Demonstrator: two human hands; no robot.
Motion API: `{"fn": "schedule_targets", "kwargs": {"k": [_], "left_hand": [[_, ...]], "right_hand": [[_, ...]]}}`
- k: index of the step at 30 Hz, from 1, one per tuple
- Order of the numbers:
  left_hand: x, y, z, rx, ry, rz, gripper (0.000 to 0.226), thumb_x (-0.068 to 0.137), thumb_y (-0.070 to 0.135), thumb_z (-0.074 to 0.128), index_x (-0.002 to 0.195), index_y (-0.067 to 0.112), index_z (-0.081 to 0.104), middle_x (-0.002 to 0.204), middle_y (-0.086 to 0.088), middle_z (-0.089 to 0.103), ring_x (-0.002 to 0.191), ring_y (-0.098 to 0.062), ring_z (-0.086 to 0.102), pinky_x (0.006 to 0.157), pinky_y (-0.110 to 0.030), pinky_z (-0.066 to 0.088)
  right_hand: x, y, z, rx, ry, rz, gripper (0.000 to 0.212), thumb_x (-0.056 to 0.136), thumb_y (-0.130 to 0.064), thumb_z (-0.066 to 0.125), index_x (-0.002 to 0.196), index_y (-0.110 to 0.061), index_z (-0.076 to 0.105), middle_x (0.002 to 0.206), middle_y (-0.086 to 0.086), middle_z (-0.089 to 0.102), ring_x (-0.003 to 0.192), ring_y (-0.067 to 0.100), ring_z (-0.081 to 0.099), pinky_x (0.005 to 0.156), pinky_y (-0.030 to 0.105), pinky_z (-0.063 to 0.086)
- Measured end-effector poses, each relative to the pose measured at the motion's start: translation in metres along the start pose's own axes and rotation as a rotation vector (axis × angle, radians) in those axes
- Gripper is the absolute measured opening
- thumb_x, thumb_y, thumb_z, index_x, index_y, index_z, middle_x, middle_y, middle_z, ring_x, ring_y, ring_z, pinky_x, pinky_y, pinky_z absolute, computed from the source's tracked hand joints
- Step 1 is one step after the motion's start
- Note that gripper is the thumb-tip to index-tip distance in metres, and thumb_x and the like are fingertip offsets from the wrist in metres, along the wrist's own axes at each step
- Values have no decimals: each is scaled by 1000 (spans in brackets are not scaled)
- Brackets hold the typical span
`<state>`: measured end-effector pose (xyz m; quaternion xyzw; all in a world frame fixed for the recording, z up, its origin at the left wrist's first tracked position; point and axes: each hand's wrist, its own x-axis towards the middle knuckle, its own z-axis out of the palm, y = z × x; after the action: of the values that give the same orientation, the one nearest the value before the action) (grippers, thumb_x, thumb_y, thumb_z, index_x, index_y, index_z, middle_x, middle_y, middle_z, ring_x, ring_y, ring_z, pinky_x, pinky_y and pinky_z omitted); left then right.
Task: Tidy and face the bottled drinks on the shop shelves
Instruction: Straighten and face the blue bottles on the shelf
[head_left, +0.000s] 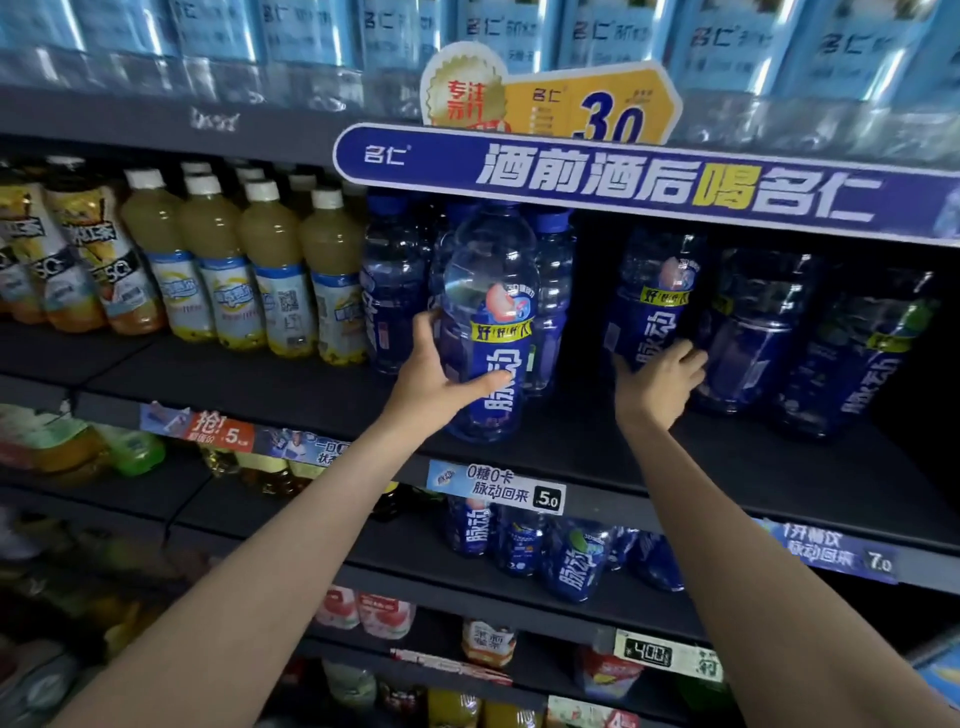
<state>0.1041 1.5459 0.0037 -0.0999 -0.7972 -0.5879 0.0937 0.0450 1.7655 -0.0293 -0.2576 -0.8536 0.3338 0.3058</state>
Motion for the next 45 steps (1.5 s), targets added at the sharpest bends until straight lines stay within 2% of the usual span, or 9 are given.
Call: {"fn": "schedule_targets", "kwargs": {"k": [3, 8, 11, 15, 20, 26, 35, 40, 45], "left_hand": [[1, 0, -5, 65, -59, 1, 79, 74, 13, 77, 132, 15, 23, 110, 15, 48, 93, 2, 51, 70, 2, 39], [-6, -2, -9, 121, -114, -6, 87, 68, 15, 82, 131, 24, 23, 115, 12, 50, 111, -11, 53, 100, -34, 42], [-15, 8, 8, 145, -130, 15, 85, 67, 18, 83, 130, 23, 26, 112, 13, 54, 102, -8, 56, 91, -26, 43], [-15, 22, 50, 197, -185, 78, 86, 70, 25, 81, 134, 21, 23, 126, 4, 52, 111, -12, 52, 82, -17, 35], [-3, 36, 98, 179, -218, 86, 81, 78, 17, 74, 139, 18, 20, 111, 4, 55, 77, 2, 46, 67, -8, 31], [19, 34, 127, 157, -153, 37, 90, 82, 18, 70, 147, 18, 8, 115, 0, 56, 95, -10, 51, 79, -19, 37], [43, 29, 150, 144, -141, 11, 95, 83, 20, 69, 149, 22, 0, 74, 6, 47, 74, -10, 50, 70, -25, 42], [50, 30, 152, 111, -217, -9, 95, 85, 19, 67, 149, 24, -3, 95, 5, 50, 90, -12, 51, 76, -25, 40], [56, 29, 143, 26, -315, -15, 93, 86, 14, 66, 149, 24, -1, 138, 1, 41, 107, -3, 38, 91, -23, 33]], "right_hand": [[8, -13, 5, -1, -23, 47, 68, 83, -22, 71, 132, 5, 31, 140, 25, 30, 129, 39, 30, 101, 45, 38], [18, -15, -7, 29, -123, 49, 66, 83, -15, 70, 133, 3, 31, 138, 23, 33, 126, 40, 37, 100, 47, 40], [4, 5, -31, 131, -15, -69, 51, 83, -10, 69, 122, 3, 40, 130, 21, 40, 115, 39, 46, 88, 44, 43], [1, 29, -70, 166, 180, -44, 63, 81, -15, 72, 128, 7, 36, 134, 25, 35, 125, 38, 36, 98, 39, 34], [33, 40, -77, 83, -30, 38, 88, 77, -20, 76, 139, 9, 22, 139, 28, 36, 128, 40, 37, 101, 43, 31], [30, 45, -83, 22, 20, 35, 69, 79, -26, 75, 126, 3, 35, 132, 22, 46, 118, 40, 49, 86, 45, 42], [15, 75, -110, 118, -87, -167, 67, 72, -21, 81, 123, 3, 44, 115, 20, 61, 105, 35, 57, 81, 35, 43], [31, 83, -115, 263, -302, -35, 88, 74, -24, 79, 145, -9, 30, 137, 14, 51, 126, 29, 49, 104, 42, 42], [20, 57, -103, 164, -94, -46, 107, 64, -37, 85, 144, -1, 22, 142, 22, 29, 132, 38, 30, 106, 45, 32]]}}
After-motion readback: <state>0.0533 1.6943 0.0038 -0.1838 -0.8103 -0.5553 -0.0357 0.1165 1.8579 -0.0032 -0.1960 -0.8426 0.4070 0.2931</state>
